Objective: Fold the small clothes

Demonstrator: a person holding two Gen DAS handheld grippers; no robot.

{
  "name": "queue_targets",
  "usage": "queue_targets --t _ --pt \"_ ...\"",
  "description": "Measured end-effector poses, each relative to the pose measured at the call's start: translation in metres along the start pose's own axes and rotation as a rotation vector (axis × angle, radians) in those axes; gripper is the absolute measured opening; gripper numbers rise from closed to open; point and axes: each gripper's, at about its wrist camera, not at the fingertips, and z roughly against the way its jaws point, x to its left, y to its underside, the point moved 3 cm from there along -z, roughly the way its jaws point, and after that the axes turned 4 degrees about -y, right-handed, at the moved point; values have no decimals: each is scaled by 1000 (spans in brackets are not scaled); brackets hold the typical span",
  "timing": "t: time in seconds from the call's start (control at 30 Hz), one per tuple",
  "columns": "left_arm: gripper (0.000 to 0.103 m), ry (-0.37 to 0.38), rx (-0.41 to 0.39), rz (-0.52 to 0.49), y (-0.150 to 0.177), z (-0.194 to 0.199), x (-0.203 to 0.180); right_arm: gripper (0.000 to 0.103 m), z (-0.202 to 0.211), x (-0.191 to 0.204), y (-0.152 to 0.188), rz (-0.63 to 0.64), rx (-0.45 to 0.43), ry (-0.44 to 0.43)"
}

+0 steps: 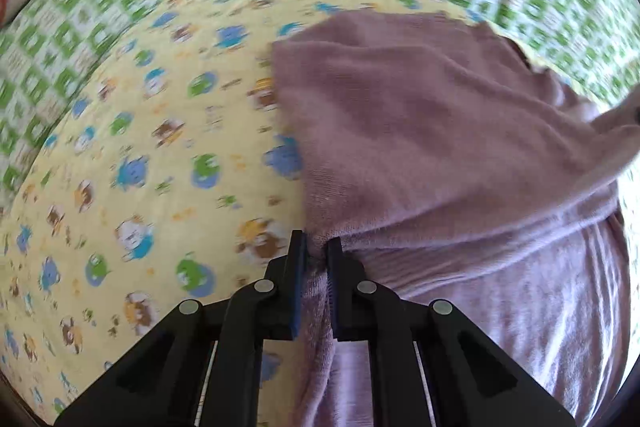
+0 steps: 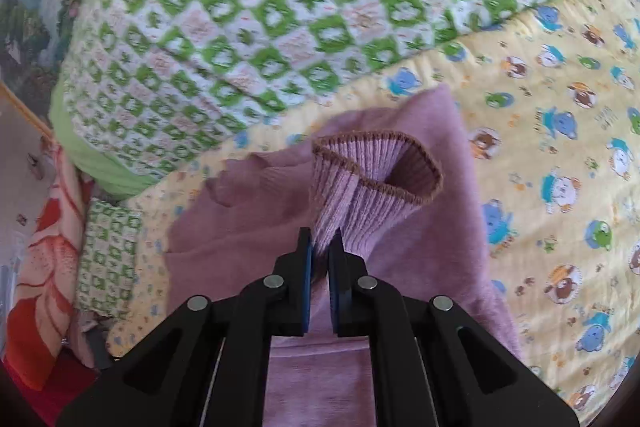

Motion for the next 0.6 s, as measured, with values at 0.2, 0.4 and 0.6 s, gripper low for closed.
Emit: queue_targets --t 0.2,0.4,0.6 --pt "0 -38 72 133 21 -17 33 8 -10 -19 26 65 62 131" --pt "1 -18 77 144 27 -13 40 11 -33 -79 67 -79 176 209" --pt "8 52 26 162 15 25 46 17 4 -39 61 32 141 306"
